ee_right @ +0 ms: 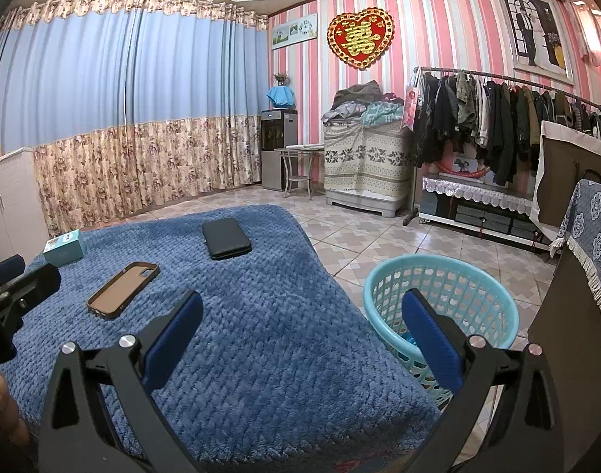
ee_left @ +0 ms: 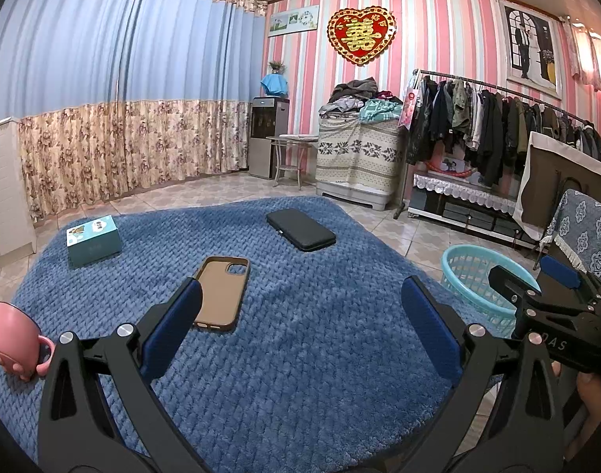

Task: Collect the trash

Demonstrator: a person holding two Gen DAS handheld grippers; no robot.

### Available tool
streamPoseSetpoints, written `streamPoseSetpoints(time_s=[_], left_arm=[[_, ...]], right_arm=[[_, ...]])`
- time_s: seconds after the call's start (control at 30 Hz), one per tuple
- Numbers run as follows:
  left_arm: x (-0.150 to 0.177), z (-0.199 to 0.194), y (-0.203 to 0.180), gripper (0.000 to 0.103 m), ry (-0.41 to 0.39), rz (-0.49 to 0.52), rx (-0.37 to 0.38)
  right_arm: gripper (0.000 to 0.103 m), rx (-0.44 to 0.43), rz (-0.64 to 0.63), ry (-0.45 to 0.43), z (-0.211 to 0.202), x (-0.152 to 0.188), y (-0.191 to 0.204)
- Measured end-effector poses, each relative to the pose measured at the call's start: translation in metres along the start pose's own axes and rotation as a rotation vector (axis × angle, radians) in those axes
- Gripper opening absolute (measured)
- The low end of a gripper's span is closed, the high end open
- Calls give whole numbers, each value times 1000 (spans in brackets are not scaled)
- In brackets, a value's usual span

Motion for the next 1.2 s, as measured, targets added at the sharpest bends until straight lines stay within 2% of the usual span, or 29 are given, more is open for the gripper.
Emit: streamPoseSetpoints(time_s=[1.2], left_arm=[[0, 2, 6, 98, 6, -1, -1]], right_arm=[[99, 1, -2, -1, 0, 0, -1]])
Point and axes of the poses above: each gripper's, at about its wrist camera, not at the fingertips, and z roughly the way its jaws point, y to its left, x to its underside, the point moved 5 cm from there along z, roughly the way its jaws point, and after that the axes turned 10 degrees about -z, right-handed, at the moved point
